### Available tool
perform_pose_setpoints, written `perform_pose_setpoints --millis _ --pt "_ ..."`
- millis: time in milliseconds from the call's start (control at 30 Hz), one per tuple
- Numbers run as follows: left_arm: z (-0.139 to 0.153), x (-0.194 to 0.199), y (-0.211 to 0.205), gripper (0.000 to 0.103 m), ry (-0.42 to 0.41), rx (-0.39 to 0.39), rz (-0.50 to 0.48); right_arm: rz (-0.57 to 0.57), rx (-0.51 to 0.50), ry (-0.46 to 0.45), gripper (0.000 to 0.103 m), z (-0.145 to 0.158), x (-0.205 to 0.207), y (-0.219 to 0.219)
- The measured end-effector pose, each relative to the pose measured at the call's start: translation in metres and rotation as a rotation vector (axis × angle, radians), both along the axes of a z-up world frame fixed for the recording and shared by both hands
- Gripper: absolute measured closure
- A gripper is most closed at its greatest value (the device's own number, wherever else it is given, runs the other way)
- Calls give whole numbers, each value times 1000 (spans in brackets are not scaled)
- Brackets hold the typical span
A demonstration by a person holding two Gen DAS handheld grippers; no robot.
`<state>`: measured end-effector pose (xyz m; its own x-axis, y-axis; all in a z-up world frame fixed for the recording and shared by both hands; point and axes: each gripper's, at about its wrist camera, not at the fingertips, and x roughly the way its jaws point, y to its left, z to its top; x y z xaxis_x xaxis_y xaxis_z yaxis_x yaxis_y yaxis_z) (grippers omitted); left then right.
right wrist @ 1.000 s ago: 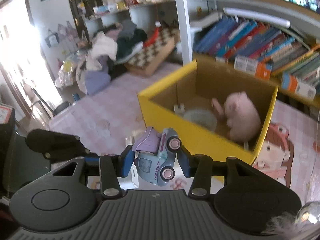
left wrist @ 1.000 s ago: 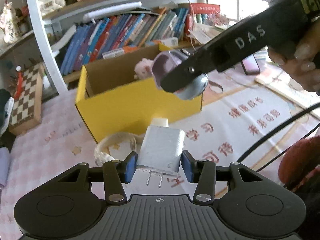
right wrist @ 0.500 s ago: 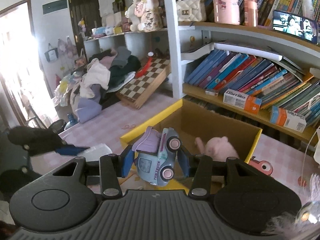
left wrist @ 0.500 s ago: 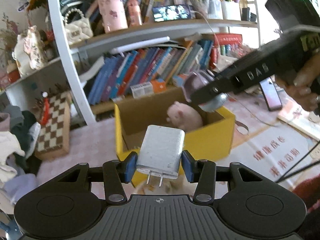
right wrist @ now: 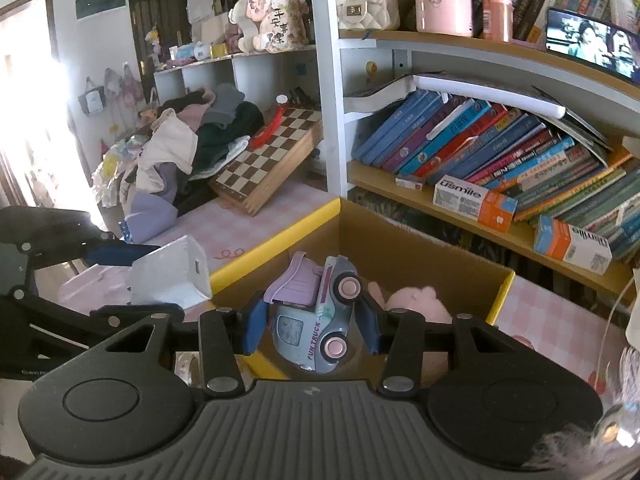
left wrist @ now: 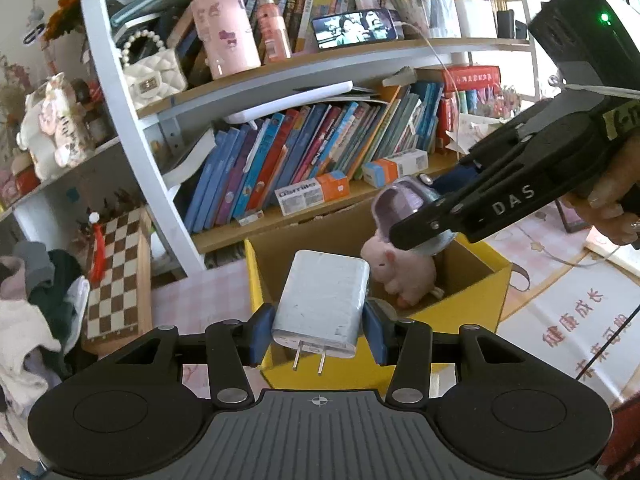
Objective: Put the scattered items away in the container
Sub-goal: 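Carry the toy car and charger up over the yellow box with both tools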
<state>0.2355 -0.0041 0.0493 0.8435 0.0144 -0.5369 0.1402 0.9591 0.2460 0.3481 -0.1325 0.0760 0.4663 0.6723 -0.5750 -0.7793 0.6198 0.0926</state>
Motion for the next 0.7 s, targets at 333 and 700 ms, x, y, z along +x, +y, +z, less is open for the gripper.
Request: perform_pose_setpoints --millis 333,700 --pt "-7 35 -10 57 50 48 -10 25 -31 -10 58 -7 52 22" --pt "-31 90 -11 57 187 67 -22 60 -113 63 58 -37 116 81"
